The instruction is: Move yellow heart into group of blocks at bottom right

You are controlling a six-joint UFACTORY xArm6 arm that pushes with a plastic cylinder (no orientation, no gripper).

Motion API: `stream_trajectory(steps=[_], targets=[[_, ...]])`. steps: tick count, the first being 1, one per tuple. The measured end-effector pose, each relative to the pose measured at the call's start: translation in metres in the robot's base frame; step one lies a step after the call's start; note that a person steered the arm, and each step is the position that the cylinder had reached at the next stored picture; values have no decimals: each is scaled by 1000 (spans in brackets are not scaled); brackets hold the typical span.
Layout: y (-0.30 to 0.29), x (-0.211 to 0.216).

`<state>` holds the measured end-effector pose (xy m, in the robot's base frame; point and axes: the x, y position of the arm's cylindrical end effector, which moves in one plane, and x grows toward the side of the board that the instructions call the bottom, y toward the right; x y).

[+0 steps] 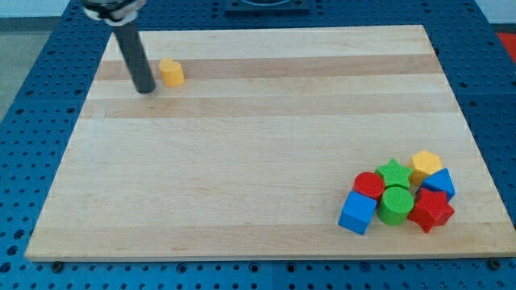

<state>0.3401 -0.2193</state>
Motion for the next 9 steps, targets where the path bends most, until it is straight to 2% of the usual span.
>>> stream_trajectory(steps=[1, 2, 4, 6, 7, 9], targets=[[-15, -26], [9, -40], [141, -2], [137, -8], [154, -8], [253, 34]])
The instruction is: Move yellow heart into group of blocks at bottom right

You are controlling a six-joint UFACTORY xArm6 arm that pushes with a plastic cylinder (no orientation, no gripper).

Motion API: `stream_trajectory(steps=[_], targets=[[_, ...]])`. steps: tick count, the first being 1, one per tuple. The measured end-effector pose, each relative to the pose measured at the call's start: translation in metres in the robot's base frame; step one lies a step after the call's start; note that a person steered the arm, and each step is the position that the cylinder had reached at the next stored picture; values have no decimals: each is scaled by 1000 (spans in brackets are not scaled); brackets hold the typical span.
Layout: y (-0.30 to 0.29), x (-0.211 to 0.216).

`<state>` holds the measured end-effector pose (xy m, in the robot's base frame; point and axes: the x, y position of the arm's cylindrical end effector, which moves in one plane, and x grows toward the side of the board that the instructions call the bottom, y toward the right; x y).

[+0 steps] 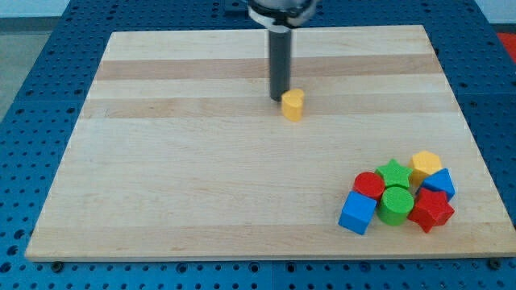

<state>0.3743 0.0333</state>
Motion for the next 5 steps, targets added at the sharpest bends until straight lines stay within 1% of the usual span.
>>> stream_trajectory(steps=[1, 3, 4, 5], targets=[[11, 8], [10, -8], [50, 18], [93, 59]])
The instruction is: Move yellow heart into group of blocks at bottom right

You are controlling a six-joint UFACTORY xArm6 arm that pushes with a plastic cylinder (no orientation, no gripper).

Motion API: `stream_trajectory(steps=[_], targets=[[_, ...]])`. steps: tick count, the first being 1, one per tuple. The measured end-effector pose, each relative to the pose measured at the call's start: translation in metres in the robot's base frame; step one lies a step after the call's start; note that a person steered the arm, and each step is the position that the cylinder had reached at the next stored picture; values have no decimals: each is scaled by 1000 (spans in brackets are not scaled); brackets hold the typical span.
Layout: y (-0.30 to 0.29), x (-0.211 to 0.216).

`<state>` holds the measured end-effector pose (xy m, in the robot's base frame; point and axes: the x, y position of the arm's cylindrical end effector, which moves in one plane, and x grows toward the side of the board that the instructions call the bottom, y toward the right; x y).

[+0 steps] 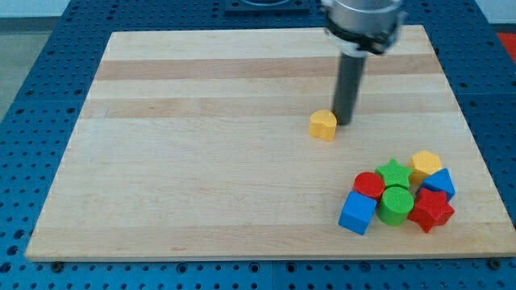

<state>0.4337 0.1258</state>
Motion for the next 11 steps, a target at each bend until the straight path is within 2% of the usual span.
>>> stream_trajectory(steps=[1, 2, 3, 4, 5, 7, 11], targets=[[24, 20], [23, 7], [-3, -30], [-44, -43], [-57, -25], [7, 46], [-41, 55]])
